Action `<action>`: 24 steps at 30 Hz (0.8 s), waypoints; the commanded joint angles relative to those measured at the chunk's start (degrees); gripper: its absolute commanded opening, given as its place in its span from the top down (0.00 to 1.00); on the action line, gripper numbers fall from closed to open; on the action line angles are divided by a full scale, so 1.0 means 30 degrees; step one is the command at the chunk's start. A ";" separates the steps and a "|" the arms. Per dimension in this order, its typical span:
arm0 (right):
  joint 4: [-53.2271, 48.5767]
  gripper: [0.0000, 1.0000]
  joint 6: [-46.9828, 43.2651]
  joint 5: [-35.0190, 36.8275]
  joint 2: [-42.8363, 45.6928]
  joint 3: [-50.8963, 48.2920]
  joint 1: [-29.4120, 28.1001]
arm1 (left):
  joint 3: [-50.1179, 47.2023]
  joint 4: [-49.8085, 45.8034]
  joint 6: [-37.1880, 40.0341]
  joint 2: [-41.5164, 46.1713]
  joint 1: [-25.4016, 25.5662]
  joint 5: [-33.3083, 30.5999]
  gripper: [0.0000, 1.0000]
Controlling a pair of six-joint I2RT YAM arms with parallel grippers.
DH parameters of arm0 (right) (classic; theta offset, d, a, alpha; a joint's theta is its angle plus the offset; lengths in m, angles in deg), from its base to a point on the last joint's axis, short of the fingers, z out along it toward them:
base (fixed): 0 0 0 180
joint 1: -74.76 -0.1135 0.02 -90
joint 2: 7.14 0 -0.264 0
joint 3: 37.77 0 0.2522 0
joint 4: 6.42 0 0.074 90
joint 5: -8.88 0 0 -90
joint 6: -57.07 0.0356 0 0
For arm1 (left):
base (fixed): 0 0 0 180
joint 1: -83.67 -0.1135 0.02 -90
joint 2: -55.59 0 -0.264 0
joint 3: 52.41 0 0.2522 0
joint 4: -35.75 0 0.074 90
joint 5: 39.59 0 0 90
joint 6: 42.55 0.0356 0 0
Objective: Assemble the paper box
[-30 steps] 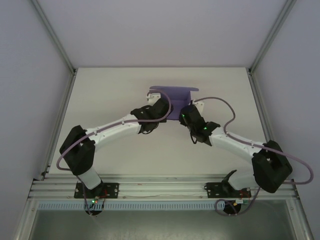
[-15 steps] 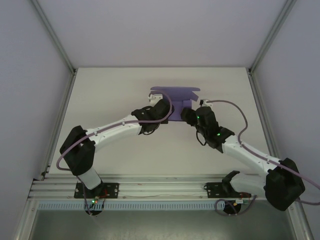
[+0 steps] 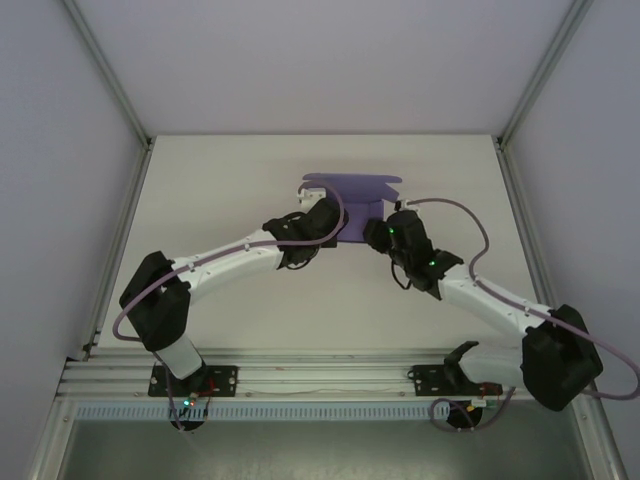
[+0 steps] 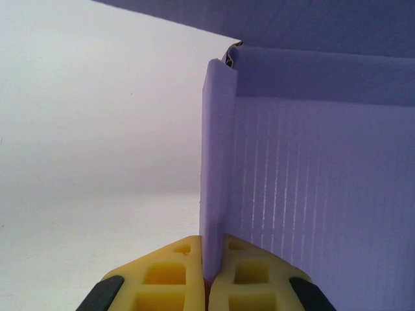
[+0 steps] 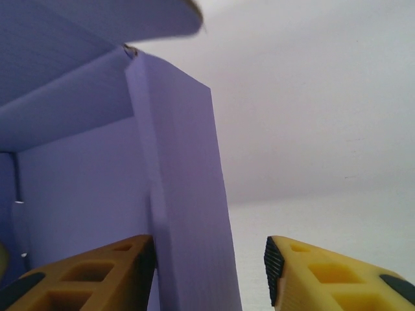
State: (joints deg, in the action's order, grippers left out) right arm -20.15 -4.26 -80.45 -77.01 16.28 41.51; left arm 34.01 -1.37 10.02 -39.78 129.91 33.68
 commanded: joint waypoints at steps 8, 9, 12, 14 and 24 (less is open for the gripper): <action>-0.1745 1.00 -0.1076 0.3131 -0.1923 0.2004 0.0122 | 0.0262 0.0209 0.0260 0.0724 0.0114 -0.0083 1.00; -0.2190 1.00 -0.1265 0.3531 -0.2230 0.2240 0.0121 | 0.0433 0.0060 0.0260 0.0628 0.0138 -0.0222 1.00; -0.2955 1.00 -0.1550 0.4951 -0.3001 0.2632 0.0126 | 0.0855 -0.0272 0.0201 0.0416 0.0186 -0.0346 1.00; -0.3475 1.00 -0.1590 0.6300 -0.3479 0.2865 0.0078 | 0.0933 -0.0188 0.0172 0.0364 0.0203 -0.0297 1.00; -0.5660 1.00 -0.1033 0.9377 -0.4717 0.4277 -0.0166 | 0.1594 -0.0472 0.0084 -0.0480 0.0219 -0.0023 1.00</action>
State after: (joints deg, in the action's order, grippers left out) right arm -32.15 -9.20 -64.36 -89.58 28.46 39.13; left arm 36.79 0.01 10.22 -42.15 130.02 33.02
